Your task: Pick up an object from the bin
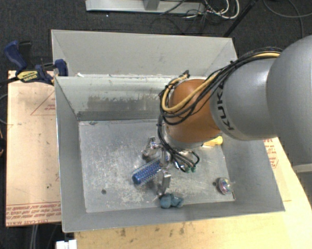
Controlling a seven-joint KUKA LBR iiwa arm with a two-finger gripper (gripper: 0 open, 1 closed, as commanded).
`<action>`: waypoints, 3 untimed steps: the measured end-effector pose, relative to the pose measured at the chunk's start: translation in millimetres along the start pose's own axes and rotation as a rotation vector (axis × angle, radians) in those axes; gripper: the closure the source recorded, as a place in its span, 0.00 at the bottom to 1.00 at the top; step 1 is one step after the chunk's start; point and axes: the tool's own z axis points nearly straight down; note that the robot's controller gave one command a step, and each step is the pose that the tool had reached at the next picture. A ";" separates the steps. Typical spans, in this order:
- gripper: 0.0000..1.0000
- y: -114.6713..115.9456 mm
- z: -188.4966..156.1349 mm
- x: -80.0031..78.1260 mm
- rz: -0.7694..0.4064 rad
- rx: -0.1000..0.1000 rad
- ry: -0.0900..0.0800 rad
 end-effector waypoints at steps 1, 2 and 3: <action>0.00 0.5 -1.1 -1.2 0.002 0.000 0.000; 0.00 0.8 -1.8 -2.0 0.005 0.000 0.002; 1.00 0.8 -2.7 -3.4 0.005 0.000 -0.001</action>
Offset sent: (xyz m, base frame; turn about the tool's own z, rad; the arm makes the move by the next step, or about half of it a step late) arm 0.0000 0.0000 0.0000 0.0000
